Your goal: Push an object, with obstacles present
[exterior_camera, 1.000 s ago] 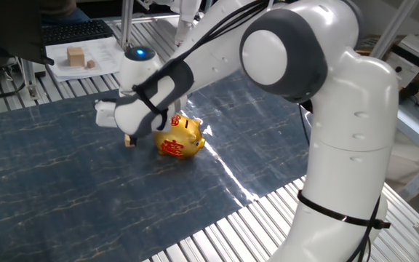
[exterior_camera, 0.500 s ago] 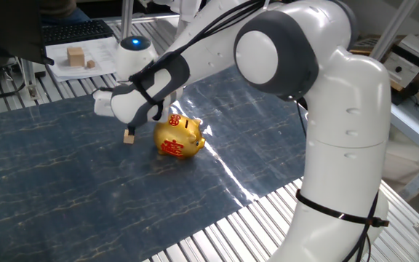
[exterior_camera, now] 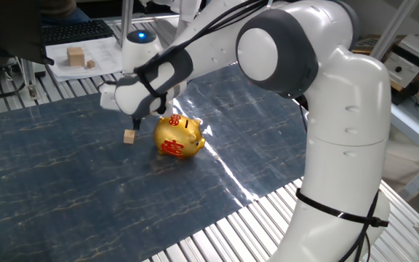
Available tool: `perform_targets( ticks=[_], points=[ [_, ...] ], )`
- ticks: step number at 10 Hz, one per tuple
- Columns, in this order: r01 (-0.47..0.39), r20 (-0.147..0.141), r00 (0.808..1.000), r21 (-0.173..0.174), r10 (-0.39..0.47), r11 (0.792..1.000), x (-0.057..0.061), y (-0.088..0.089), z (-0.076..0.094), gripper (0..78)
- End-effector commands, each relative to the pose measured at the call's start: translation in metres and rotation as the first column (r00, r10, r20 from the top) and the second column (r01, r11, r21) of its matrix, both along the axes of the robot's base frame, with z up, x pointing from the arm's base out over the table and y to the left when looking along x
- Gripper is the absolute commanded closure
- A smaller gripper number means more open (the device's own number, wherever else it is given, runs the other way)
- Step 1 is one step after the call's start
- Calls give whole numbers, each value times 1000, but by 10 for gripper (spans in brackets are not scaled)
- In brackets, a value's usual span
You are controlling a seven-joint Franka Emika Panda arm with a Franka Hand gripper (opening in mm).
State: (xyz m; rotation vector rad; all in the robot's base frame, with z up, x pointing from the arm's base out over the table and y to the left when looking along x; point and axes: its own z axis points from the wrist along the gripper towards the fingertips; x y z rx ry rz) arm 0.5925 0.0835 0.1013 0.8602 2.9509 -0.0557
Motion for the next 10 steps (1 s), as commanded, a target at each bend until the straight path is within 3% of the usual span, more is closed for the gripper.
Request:
perform_targets(
  ticks=[1,4,7,10],
  points=[
    [109,-22,994,72,-108,991,-3,26,12,776],
    [174,-32,985,79,-172,982,-11,43,6,776],
    [182,-3,983,59,-182,981,-16,44,-19,776],
    [215,-2,977,58,-216,975,-16,44,-26,776]
  ],
)
